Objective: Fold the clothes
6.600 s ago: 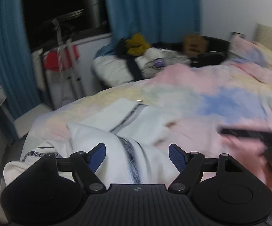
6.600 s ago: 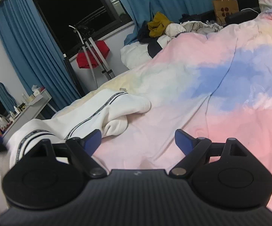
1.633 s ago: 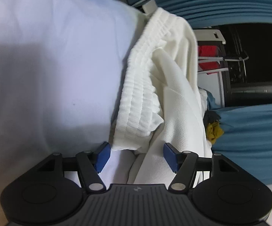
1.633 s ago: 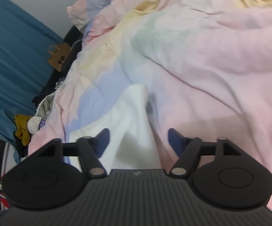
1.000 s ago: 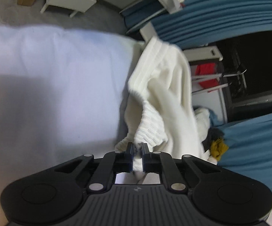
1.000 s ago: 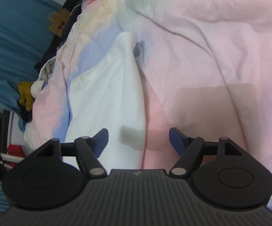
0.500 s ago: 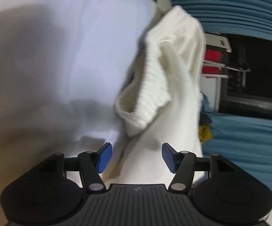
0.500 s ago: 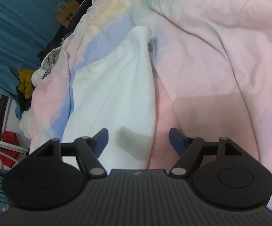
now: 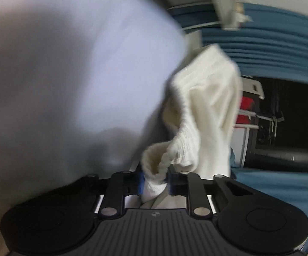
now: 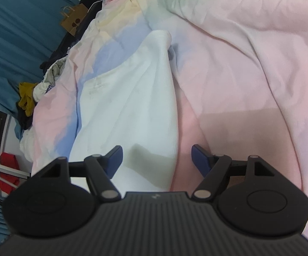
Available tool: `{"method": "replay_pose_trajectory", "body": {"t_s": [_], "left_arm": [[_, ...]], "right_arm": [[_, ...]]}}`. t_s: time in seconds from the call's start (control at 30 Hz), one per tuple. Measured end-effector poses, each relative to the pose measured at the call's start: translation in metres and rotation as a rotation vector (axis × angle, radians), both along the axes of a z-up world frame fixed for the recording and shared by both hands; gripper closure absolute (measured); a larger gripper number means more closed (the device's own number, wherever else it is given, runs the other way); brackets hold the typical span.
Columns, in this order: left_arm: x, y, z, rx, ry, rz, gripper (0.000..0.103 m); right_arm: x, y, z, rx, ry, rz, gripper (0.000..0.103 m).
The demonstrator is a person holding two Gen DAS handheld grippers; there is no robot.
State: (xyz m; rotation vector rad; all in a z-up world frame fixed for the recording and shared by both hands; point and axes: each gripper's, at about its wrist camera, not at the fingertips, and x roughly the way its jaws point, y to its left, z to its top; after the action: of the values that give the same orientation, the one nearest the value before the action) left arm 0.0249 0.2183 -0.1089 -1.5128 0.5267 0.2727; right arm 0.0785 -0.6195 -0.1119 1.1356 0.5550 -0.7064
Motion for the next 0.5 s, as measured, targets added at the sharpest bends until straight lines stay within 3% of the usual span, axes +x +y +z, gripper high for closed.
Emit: {"method": "replay_pose_trajectory", "body": {"t_s": [0.27, 0.37, 0.5], "left_arm": [[-0.050, 0.074, 0.101, 0.292, -0.126, 0.022, 0.088], [-0.059, 0.103, 0.107, 0.287, -0.068, -0.008, 0.088], [-0.066, 0.124, 0.089, 0.235, 0.010, -0.042, 0.088]], "right_arm": [[-0.005, -0.009, 0.003, -0.005, -0.046, -0.021, 0.029], [-0.012, -0.020, 0.008, -0.005, -0.090, -0.066, 0.029], [-0.023, -0.039, 0.009, -0.015, -0.134, -0.120, 0.029]]}}
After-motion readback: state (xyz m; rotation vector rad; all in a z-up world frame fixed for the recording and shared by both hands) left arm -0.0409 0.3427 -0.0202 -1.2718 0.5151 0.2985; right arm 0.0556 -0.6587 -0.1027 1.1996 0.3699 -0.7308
